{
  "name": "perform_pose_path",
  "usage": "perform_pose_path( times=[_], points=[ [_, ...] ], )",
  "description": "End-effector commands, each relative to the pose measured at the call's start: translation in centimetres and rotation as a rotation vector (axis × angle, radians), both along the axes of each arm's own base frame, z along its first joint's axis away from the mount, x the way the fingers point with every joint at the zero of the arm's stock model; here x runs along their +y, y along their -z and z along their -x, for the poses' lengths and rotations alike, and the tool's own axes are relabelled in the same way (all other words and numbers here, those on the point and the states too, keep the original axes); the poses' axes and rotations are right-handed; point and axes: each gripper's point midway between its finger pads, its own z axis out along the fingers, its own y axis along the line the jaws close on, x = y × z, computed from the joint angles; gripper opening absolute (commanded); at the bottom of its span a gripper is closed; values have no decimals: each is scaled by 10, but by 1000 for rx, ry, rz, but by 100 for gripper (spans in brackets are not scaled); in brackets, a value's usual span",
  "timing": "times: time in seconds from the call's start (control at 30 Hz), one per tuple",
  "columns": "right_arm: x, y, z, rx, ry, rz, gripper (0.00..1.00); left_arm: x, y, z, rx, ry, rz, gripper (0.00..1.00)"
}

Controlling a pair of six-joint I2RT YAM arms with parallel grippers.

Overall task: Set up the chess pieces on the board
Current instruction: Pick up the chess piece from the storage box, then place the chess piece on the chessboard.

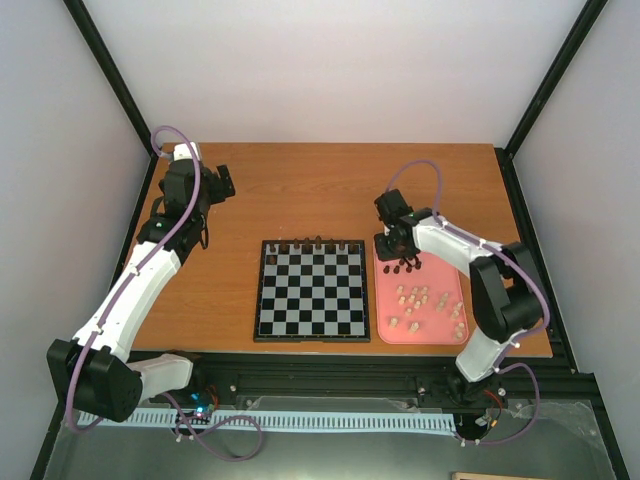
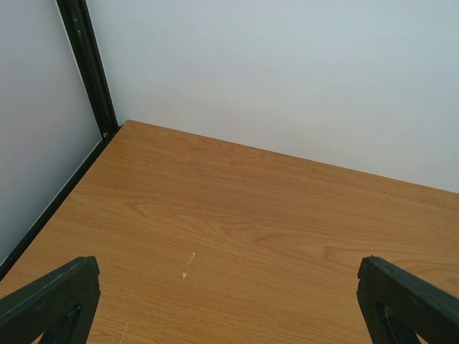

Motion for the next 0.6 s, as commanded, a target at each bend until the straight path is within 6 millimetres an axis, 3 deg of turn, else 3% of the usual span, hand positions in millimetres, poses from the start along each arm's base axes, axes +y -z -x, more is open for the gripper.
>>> perform_pose_path(
  times=[0.0,0.13,0.27,0.4,0.57],
  points=[
    [27,-67,-14,-143,-37,-104,4,1,-15,0,-44,-6,3,100],
    [71,-88,-8,-167,-131,-123,4,1,-16,1,-46,-7,2,100],
    [143,-94,9,-163,-292,-144,4,1,-17,1,-48,-5,3,100],
    [202,-80,21,-121,-421,-148,4,1,-16,2,-45,-7,2,100],
    [242,-59,25,-71,-499,-160,4,4,-19,5,-52,-14,-2,100]
  ],
)
